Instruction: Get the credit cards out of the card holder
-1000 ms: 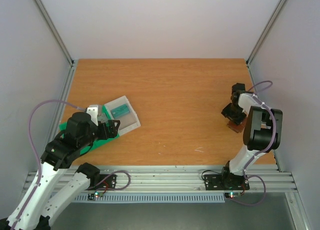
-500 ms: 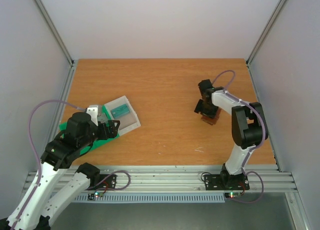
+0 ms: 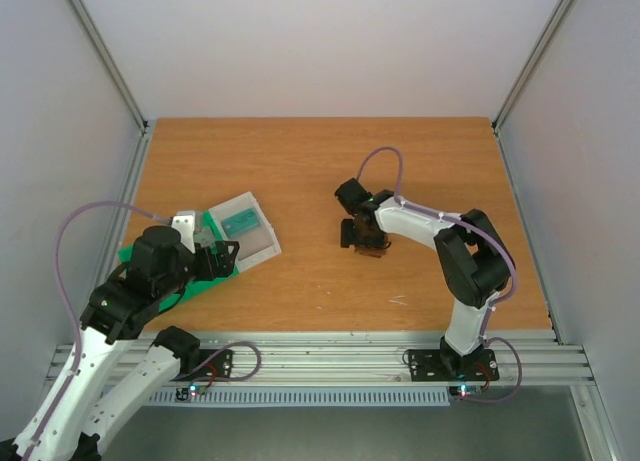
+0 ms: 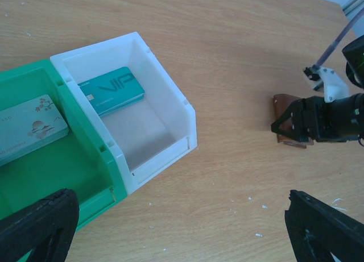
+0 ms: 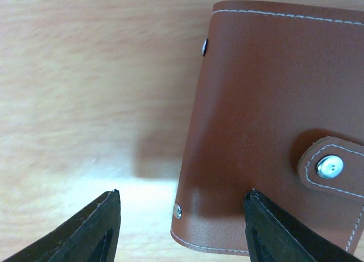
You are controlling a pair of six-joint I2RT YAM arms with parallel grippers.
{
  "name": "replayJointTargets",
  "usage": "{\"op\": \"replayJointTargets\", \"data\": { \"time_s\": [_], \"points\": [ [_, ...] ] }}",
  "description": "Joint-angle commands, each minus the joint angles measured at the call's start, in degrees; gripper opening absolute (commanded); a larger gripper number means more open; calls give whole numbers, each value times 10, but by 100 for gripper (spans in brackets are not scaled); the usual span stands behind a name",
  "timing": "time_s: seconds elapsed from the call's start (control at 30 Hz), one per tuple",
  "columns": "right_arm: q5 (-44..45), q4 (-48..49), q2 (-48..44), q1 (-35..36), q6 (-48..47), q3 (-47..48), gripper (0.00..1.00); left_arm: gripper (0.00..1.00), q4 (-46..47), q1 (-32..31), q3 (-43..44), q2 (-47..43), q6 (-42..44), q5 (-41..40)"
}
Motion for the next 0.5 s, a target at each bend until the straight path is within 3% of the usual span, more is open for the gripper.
{"op": "replayJointTargets", "data": {
  "time_s": [0.0, 0.2, 0.47],
  "points": [
    [-71, 2, 27, 54, 2, -41, 61, 99, 10, -1, 3, -10, 7, -7],
    [-89, -1, 7, 122, -11, -50, 61, 99, 10, -1, 4, -6, 10, -7],
    [-85, -41, -94, 133, -24, -64, 58, 99, 12, -1, 3, 1, 10, 0]
  ]
}}
